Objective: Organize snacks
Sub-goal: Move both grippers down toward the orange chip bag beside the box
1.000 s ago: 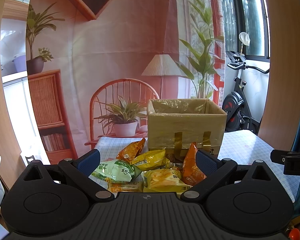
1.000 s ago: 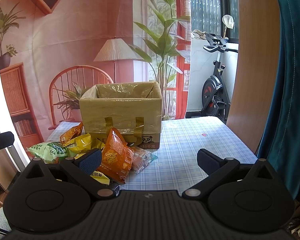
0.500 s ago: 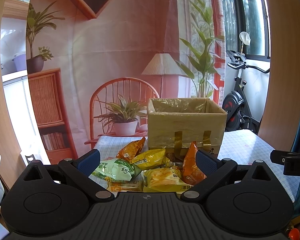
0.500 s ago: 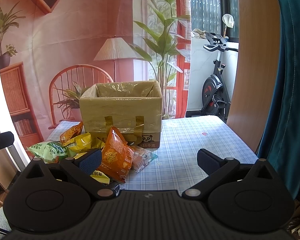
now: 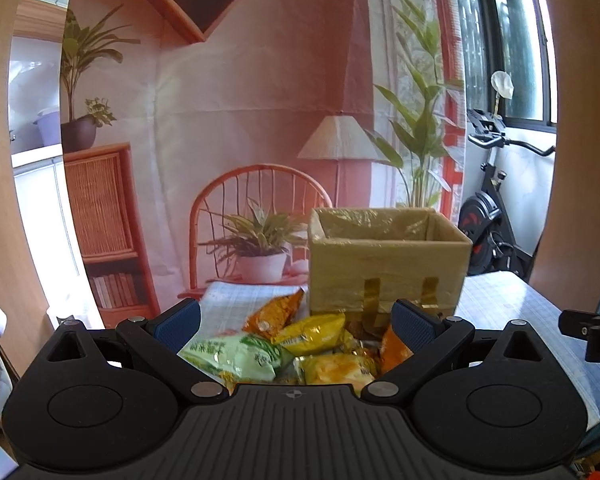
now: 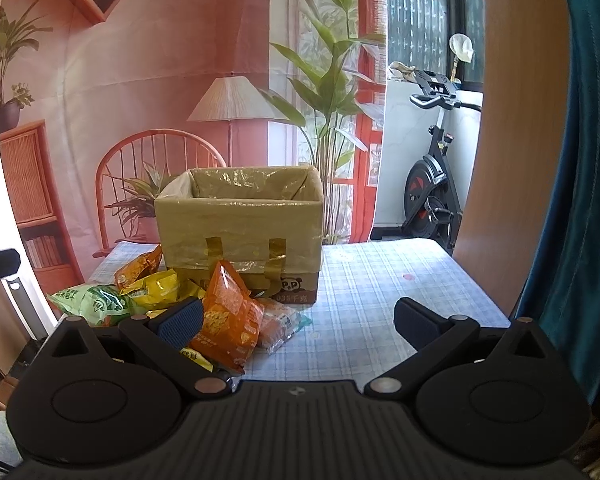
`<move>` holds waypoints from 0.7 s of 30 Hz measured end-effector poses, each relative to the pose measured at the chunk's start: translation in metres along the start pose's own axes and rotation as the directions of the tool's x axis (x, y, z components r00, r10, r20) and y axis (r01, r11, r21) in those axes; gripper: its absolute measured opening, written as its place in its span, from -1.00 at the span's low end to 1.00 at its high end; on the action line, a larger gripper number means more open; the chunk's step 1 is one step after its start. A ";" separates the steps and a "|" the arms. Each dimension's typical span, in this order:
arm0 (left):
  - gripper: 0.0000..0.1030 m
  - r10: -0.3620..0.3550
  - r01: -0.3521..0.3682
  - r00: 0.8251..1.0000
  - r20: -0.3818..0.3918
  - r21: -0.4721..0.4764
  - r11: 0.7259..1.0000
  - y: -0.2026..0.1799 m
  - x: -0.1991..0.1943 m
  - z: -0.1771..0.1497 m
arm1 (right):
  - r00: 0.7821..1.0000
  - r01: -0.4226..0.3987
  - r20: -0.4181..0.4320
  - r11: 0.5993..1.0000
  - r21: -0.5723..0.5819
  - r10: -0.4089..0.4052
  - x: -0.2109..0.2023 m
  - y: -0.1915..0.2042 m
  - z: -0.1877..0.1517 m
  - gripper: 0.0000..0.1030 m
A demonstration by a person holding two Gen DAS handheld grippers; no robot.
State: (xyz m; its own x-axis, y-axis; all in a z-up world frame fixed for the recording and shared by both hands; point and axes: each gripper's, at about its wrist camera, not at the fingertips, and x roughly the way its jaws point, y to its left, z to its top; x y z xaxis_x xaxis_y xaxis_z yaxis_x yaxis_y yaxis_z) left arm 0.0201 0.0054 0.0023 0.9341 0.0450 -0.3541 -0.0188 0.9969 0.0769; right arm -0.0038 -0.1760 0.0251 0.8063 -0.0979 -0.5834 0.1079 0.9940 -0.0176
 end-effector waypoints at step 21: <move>0.88 0.010 -0.009 0.999 -0.049 0.022 1.000 0.032 0.103 0.039 | 0.983 -0.172 0.036 0.977 -0.128 0.178 0.112 0.007 0.047 1.00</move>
State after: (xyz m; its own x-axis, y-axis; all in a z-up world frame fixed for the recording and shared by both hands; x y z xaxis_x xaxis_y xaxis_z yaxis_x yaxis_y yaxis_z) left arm 0.1295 0.0390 0.0049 0.9152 0.0584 -0.3987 -0.0195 0.9947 0.1009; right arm 0.1144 -0.1826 -0.0022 0.8331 0.0792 -0.5474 -0.1081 0.9939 -0.0207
